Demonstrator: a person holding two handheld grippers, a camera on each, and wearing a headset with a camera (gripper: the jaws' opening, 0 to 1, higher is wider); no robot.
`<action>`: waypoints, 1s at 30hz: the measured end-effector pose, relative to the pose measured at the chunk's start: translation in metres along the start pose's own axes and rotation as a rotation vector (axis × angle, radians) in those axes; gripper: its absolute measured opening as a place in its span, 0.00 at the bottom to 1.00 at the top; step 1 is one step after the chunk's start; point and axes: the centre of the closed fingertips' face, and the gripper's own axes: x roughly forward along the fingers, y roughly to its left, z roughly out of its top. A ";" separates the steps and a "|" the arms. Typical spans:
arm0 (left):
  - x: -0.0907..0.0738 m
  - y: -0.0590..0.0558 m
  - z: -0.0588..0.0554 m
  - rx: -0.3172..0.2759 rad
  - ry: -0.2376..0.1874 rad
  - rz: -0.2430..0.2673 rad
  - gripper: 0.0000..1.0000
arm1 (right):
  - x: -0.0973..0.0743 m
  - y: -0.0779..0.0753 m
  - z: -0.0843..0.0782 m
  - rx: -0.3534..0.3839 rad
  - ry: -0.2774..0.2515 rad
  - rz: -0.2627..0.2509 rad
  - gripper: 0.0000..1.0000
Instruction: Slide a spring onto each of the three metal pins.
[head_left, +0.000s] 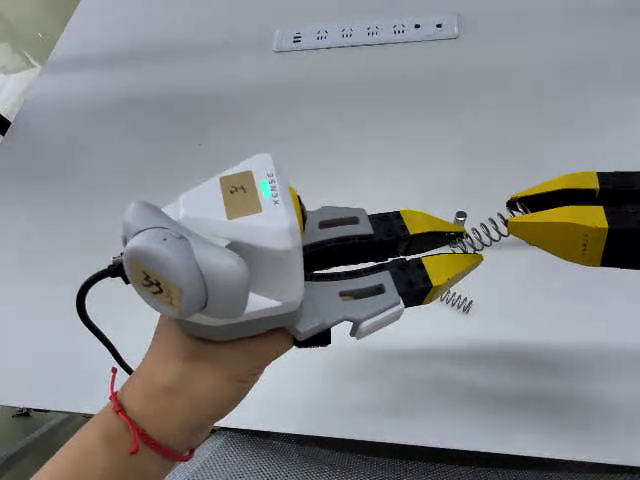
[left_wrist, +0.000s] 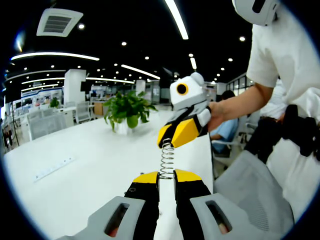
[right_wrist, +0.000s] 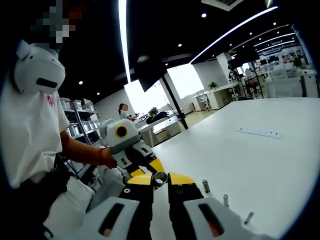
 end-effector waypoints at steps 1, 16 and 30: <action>0.000 -0.001 0.000 -0.003 -0.002 -0.003 0.10 | 0.000 0.001 0.000 0.001 0.000 0.003 0.12; 0.001 -0.005 0.003 -0.002 -0.012 -0.021 0.10 | 0.002 0.008 0.007 -0.054 0.023 0.009 0.12; 0.003 -0.009 0.004 0.003 -0.012 -0.035 0.10 | 0.006 0.014 0.011 -0.118 0.067 0.024 0.12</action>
